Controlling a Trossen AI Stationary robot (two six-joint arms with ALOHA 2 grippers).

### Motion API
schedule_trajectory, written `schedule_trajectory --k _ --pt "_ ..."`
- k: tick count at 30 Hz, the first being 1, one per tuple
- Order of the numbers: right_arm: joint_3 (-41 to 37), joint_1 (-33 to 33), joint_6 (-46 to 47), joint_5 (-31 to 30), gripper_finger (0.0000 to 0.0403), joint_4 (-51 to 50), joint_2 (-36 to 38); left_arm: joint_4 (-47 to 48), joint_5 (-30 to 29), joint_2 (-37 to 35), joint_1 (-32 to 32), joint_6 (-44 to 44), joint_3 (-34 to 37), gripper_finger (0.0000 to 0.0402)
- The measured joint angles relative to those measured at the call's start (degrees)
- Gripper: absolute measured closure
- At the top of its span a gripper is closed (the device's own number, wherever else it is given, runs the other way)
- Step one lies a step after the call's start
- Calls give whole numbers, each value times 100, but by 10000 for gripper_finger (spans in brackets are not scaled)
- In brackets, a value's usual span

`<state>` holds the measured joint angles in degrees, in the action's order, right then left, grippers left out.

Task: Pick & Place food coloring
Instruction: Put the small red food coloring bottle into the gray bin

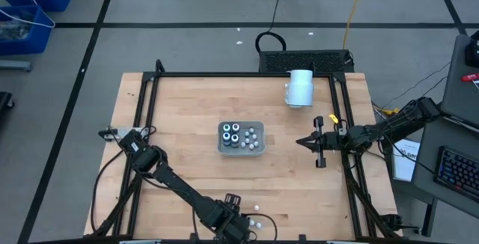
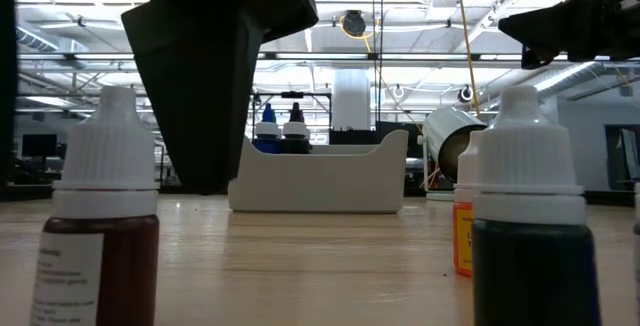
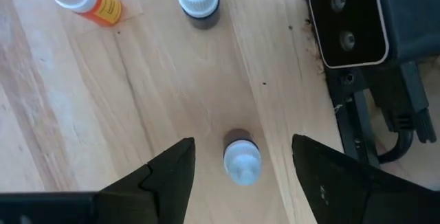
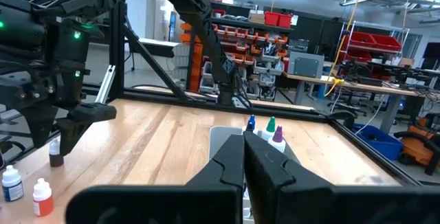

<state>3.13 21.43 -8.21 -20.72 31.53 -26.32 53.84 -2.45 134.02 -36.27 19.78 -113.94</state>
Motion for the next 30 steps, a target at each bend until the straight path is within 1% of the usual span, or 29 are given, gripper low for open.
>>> schedule_trajectory --k 11,15,19,22,26,30 --pt "0 -1 4 2 403 -66 -1 -38 -14 -2 -1 -336 1 159" --pt "-1 0 4 2 403 -159 0 -48 -16 -2 0 -451 1 185" --pt "0 0 7 2 403 -164 -1 -50 -12 -3 2 -334 1 217" --pt "1 0 7 2 403 -164 -1 -52 -12 -4 3 -294 1 228" --pt "1 0 7 3 403 -164 -1 -52 -24 -4 -4 -268 1 228" --pt "1 0 7 2 403 -164 -1 -52 -55 -4 -15 -276 -1 210"
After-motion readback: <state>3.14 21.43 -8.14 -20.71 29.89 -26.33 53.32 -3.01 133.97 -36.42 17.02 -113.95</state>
